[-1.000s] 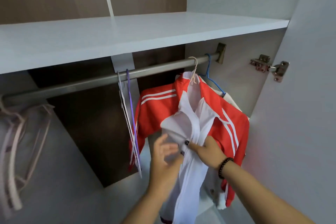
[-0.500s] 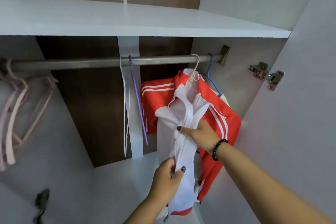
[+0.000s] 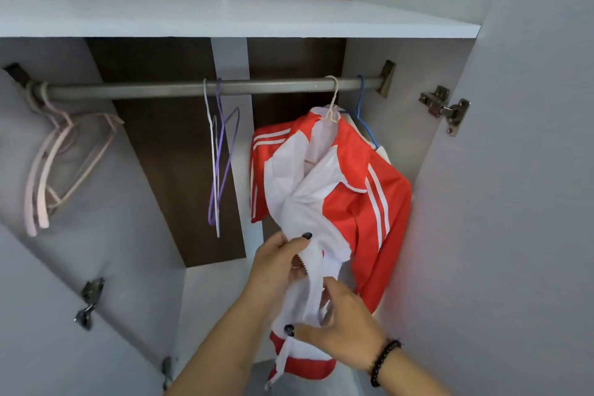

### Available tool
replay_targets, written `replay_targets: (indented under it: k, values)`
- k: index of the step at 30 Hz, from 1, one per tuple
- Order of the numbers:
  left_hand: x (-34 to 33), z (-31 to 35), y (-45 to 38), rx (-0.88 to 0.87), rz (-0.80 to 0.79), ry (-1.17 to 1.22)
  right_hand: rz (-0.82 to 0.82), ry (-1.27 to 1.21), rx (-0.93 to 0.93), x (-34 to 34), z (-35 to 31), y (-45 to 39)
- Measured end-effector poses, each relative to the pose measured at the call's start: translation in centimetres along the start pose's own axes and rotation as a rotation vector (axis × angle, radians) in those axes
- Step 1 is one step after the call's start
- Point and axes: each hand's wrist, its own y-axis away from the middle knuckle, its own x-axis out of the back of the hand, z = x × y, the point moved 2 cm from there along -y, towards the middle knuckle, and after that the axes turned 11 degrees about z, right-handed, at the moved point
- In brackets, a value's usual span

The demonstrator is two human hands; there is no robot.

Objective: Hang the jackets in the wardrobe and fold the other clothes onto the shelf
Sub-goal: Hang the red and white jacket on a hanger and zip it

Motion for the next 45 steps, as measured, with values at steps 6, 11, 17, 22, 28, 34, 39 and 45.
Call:
replay_targets:
  k: [6,11,17,22,28,34,39,45]
  values:
    - [-0.5,0.2,3.3,-0.039,-0.034,0.039,0.158,-0.234,0.058,0.8,0.2,0.2]
    - [1.5,-2.3,5.6,-0.011,0.093,0.060,-0.004,-0.515,-0.006,2.7,0.3,0.7]
    - [4.4,-10.3,6.9,0.174,0.497,-0.096,-0.041,-0.606,-0.060,4.6,-0.2,0.4]
    - [4.3,-13.8,8.6,0.529,0.311,0.096,-0.075,-0.640,-0.092,5.5,-0.6,0.1]
    - [3.4,-14.5,8.4,0.458,0.220,0.381,-0.049,-0.702,-0.163,5.8,0.2,0.1]
    - [4.2,-13.3,9.5,0.276,0.245,0.421,0.014,-0.763,-0.250,5.6,1.4,0.7]
    - [3.5,-11.0,10.4,0.122,0.127,0.087,0.029,-0.755,-0.224,4.4,0.9,1.0]
    - [2.3,-9.6,11.0,-0.091,0.125,-0.491,0.050,-0.752,-0.151,3.0,-2.0,1.3]
